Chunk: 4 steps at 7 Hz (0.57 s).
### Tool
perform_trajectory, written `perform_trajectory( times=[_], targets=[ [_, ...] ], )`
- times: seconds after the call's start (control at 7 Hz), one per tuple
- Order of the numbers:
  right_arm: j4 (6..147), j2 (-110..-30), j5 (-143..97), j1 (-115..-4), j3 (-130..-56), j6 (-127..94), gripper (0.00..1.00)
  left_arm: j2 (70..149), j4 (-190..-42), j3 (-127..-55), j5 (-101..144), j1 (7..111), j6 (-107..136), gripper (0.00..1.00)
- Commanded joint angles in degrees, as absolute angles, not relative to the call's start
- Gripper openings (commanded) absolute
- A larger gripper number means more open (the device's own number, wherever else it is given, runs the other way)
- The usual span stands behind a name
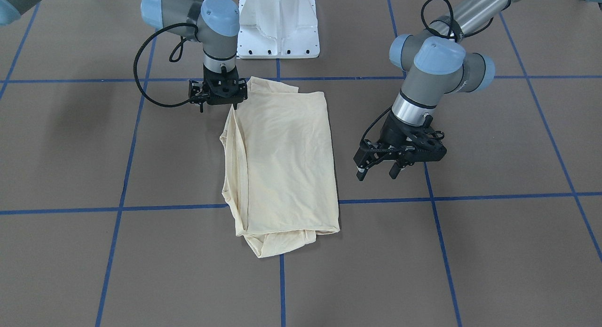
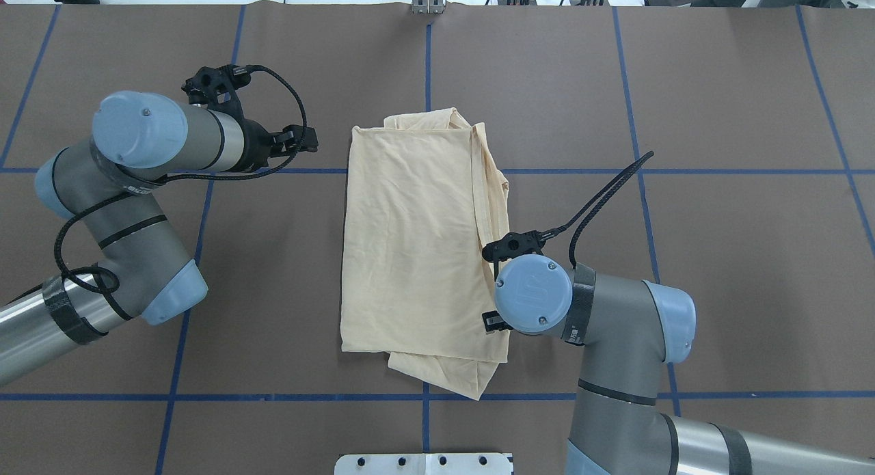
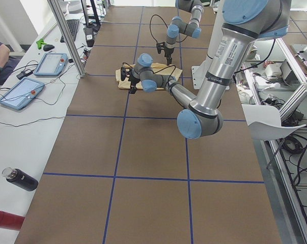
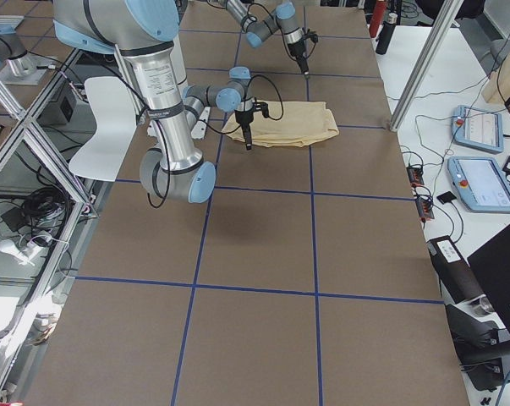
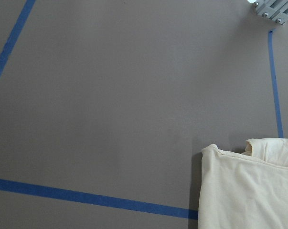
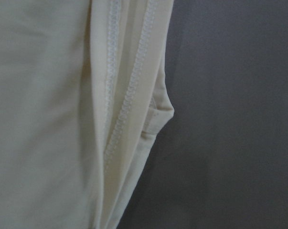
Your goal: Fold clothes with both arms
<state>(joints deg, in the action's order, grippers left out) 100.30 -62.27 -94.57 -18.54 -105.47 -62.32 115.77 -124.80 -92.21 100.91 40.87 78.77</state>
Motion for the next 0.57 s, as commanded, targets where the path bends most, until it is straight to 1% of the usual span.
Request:
perform_trajectory(
  times=[0.0, 0.43],
  targets=[
    [100.37, -62.41, -94.66, -19.33, -106.95, -61.36, 1.0, 115.84, -124.8, -92.2, 100.99, 40.87, 78.75, 1.0],
    [99.41, -58.46, -94.66, -23.1, -106.44, -56.0, 1.0, 115.84, -124.89, -91.41, 100.99, 40.87, 78.49, 1.0]
  ],
)
